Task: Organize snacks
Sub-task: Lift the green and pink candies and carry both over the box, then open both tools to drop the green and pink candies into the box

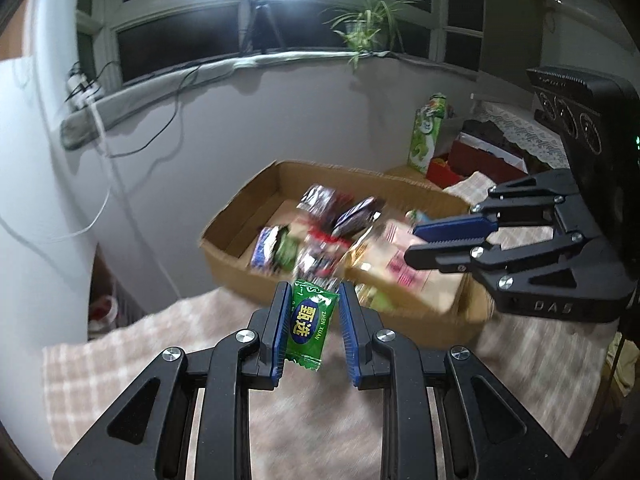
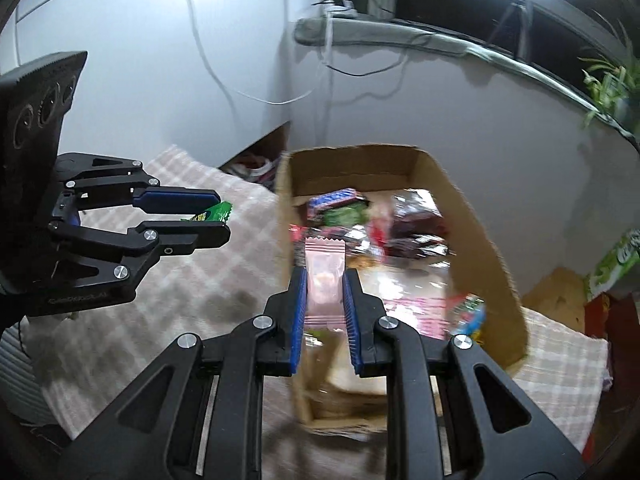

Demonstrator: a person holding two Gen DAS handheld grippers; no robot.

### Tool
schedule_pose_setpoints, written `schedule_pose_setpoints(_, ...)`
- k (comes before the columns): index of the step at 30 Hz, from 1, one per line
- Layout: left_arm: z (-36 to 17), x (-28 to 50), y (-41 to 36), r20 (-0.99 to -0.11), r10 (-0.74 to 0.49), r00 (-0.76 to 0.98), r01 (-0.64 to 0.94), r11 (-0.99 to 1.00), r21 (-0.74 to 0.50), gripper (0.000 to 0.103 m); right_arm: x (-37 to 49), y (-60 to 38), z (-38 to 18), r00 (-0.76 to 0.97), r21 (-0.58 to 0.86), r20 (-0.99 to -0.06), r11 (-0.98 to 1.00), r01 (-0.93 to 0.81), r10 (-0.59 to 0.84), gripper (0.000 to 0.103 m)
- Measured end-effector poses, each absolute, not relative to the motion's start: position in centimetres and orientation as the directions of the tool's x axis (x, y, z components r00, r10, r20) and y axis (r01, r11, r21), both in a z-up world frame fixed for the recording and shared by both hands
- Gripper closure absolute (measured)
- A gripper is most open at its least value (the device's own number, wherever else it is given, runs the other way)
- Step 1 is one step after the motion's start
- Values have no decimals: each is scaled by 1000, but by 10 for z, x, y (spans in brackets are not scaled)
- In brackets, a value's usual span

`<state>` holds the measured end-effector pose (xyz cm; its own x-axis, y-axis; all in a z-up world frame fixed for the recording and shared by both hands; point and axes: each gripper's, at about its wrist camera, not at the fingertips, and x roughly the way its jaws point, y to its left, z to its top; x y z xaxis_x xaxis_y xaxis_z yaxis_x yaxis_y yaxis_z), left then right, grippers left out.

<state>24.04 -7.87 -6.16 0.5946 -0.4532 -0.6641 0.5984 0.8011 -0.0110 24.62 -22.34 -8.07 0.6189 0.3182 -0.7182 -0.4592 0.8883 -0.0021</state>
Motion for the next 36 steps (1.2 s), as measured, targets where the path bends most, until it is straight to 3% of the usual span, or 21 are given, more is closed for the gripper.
schedule_pose_setpoints(15,-46,252,-124,-633,-477,609,609,793,-11,77,248,-264,-81,651,-15,-710,919,-394,267,81)
schedule_pose_setpoints(19,-43,251,-126,-630,-470,618,603,797,-2,77,243,-266,-78,661,-20,-703,921,-388,263,62)
schedule_pose_setpoints(27,-34,239,-122,-621,-458,636,592,806,13,77,232,-271,-70,672,-18,-694,926,-376,260,61)
schedule_pose_setpoints(31,-29,226,-118,-609,-453,652,579,815,13,56,222,-270,-65,679,-16,-685,927,-375,263,51)
schedule_pose_setpoints(33,-26,217,-115,-602,-451,659,572,820,13,55,214,-271,-62,690,-19,-675,928,-372,262,48)
schedule_pose_setpoints(36,-23,207,-111,-598,-444,667,560,829,9,43,202,-271,-57,703,-19,-661,931,-365,262,47)
